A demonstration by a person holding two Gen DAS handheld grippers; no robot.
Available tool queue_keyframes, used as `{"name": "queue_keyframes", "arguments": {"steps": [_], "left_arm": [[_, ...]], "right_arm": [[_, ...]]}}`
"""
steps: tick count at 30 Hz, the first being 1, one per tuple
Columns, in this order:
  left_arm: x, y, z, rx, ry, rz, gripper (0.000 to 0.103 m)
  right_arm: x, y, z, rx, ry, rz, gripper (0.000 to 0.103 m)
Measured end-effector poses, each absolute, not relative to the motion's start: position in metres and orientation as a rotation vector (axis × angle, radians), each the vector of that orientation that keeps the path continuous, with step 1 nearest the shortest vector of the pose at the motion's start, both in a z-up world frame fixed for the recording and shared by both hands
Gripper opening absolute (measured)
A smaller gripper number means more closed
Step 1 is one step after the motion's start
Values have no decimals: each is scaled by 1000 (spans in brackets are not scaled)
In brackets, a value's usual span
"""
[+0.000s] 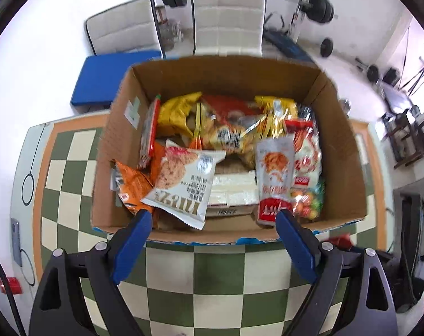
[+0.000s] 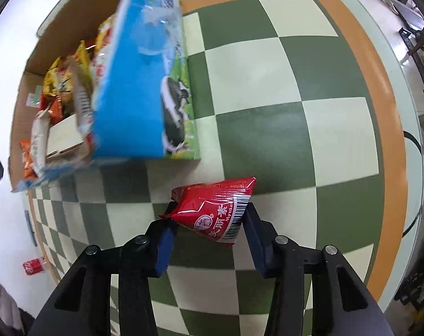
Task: Organize snacks
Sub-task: 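Carry the red triangle pack into the box and open the right tool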
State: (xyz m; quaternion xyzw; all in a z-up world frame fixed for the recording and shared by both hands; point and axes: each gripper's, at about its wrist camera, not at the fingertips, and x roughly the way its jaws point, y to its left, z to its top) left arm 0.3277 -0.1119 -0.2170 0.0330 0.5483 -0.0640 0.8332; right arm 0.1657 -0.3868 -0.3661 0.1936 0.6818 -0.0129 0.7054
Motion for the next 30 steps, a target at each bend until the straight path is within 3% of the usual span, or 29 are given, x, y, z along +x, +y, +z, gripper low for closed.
{"name": "queue_keyframes", "arguments": {"steps": [10,19,30], "left_arm": [[328,-89,-174,66,1092,-85,90],[368,-86,-171,105,1172,-105,90],[437,-74,-221,80,1366,-111,90]], "right_arm": [[143,-354,-283,525,1395,127,48],[196,-321,-203,488,1274,256,48],[282,-282,-225,440,1295,252,48]]}}
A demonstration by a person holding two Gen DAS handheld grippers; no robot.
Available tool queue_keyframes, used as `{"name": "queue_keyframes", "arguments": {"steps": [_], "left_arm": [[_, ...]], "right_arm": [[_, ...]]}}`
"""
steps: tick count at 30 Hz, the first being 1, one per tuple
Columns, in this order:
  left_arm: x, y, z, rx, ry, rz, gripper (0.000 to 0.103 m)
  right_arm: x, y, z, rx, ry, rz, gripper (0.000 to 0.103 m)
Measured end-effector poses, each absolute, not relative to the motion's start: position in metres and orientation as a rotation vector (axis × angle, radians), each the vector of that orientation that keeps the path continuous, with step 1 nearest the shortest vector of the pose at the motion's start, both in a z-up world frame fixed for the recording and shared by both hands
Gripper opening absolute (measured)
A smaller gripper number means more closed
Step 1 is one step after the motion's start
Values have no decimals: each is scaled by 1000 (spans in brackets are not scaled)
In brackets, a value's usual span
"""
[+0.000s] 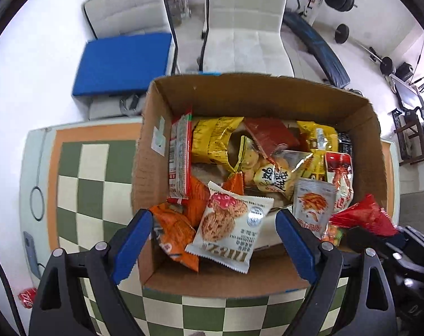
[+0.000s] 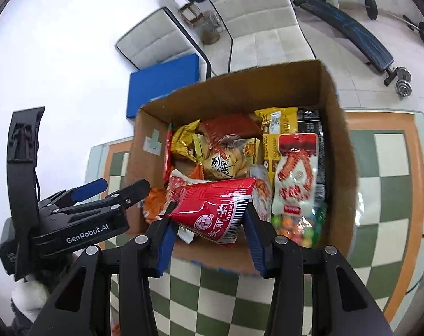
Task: Organize snacks
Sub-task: 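Carry the red triangle pack into the box and open the right tool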
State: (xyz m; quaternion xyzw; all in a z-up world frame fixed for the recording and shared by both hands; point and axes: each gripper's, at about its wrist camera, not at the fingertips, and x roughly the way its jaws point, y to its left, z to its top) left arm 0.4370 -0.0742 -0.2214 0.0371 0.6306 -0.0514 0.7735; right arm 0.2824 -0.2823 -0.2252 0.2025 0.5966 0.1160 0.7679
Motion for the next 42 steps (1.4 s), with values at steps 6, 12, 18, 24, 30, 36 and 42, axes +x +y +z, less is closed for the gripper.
{"name": "queue_keyframes", "arguments": {"steps": [6,12,18,24,30,36,42], "left_arm": [[457,-67,-247,42,1451,-126,90],[464,-63,-261,12,1492,-128,90],[464,-67,-265,4,1504,-139,90],[464,-70,-263,2,1498,-146,90],[457,-71,-254,-9,1495,-158,90],[442,-74,-244,-13,1479,-171,90],[420,-75,-232,-10,1455,-177,90]], "right_arm": [[308,-268,-263,438,1366,238,48],[318,-257,-285,422,1405,234,48],[324,-253,-295,416,1430,225,50],[328,-252,-296,399,1436,208,55],[325,-256,-289,382,1434,184,65],[311,-267,-273,330,1420,135,76],[291,-284,-257,288,1400,73,92]]}}
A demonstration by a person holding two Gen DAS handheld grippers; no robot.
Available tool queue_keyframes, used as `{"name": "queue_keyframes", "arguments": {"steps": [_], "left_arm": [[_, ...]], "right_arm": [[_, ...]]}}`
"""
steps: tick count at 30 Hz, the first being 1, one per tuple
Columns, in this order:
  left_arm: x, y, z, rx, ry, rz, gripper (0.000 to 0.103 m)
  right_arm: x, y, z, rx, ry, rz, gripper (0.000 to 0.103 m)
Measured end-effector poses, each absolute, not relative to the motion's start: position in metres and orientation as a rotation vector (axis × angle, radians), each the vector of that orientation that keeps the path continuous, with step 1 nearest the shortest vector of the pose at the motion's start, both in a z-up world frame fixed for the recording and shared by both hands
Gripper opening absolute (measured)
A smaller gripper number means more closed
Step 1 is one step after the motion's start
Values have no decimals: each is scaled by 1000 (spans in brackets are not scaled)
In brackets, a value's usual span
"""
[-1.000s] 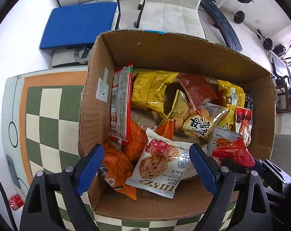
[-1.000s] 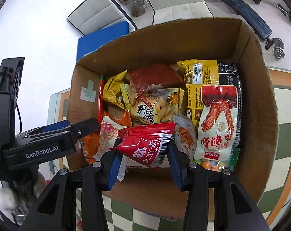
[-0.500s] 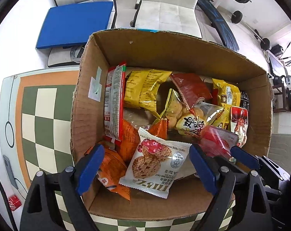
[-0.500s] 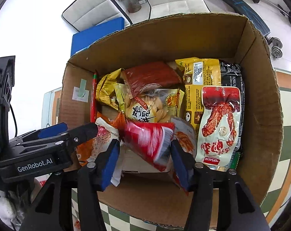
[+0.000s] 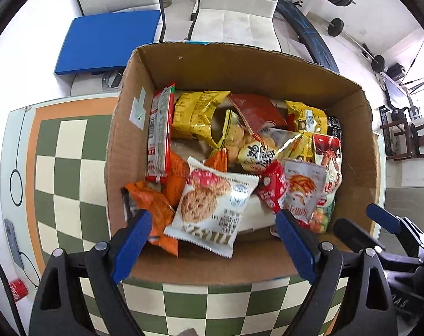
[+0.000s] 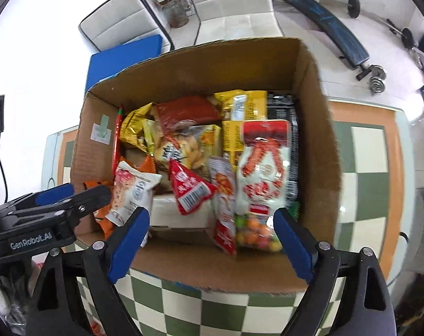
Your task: Organize snacks
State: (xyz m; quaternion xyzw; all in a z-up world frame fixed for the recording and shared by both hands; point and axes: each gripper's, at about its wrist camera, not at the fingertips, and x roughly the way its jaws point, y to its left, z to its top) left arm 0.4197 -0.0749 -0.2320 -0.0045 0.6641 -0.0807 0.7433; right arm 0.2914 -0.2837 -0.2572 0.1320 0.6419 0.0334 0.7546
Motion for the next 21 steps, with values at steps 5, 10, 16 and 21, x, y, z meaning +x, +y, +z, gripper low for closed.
{"name": "queue_keyframes", "arguments": {"steps": [5,10,16,21], "left_arm": [[399,-73,-213,-18,1421,-179,90],[365,-73,-183,28,1328,-150,90],[310,-77,-146,51,1240,-154,90],[267,-78,-118,60,1179,-155,90]], "right_arm": [[272,-293,-241,265,1377,32,93],[244,-301,-213,262,1327,7,93],[194,-302,-172,242,1245,4,93],[150,-302,-142,235,1198,5,93]]}}
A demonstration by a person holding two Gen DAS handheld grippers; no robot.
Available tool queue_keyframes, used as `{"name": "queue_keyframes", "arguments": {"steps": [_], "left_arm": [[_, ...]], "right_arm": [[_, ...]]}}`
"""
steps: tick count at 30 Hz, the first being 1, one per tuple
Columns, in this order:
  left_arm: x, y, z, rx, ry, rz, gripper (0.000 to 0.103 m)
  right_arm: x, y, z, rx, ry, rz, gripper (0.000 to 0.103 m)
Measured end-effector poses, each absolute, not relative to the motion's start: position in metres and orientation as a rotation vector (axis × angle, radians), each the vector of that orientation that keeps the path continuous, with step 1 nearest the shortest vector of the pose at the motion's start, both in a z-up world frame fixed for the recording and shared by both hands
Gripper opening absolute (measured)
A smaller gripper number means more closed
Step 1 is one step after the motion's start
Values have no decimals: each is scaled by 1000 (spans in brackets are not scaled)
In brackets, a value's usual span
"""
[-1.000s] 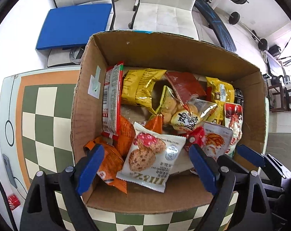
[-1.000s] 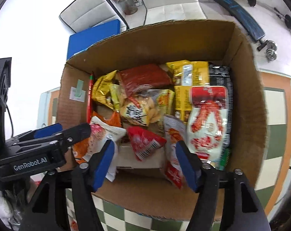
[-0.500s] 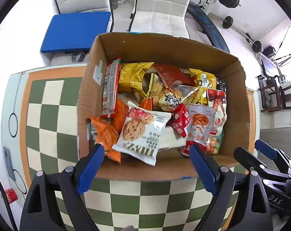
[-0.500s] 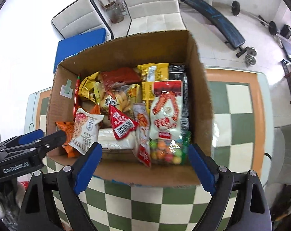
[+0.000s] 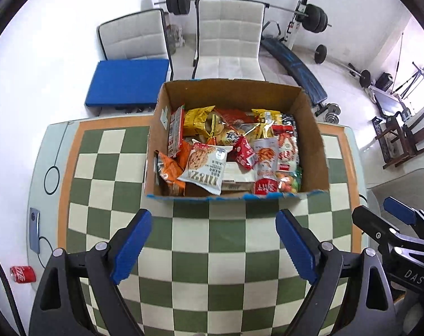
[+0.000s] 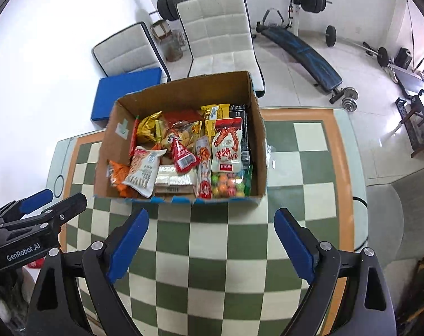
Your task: Organize snacks
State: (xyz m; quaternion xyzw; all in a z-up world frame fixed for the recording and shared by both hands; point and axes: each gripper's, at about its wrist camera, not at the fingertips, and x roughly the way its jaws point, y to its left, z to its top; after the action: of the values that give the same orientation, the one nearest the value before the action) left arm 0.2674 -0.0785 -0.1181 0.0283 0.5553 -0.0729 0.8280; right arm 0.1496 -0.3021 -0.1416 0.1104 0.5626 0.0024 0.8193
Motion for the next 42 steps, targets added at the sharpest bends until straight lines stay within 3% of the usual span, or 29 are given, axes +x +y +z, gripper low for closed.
{"name": "queue_keyframes", "arguments": {"steps": [21,42], "left_arm": [[168,-67,-18,55,1019,-167,90],[170,-61,-7,50,943,-139,90]], "right_arm": [[21,-296,-31,221,1062,10,94],[18,-288,12,145,935,-60,95]]}}
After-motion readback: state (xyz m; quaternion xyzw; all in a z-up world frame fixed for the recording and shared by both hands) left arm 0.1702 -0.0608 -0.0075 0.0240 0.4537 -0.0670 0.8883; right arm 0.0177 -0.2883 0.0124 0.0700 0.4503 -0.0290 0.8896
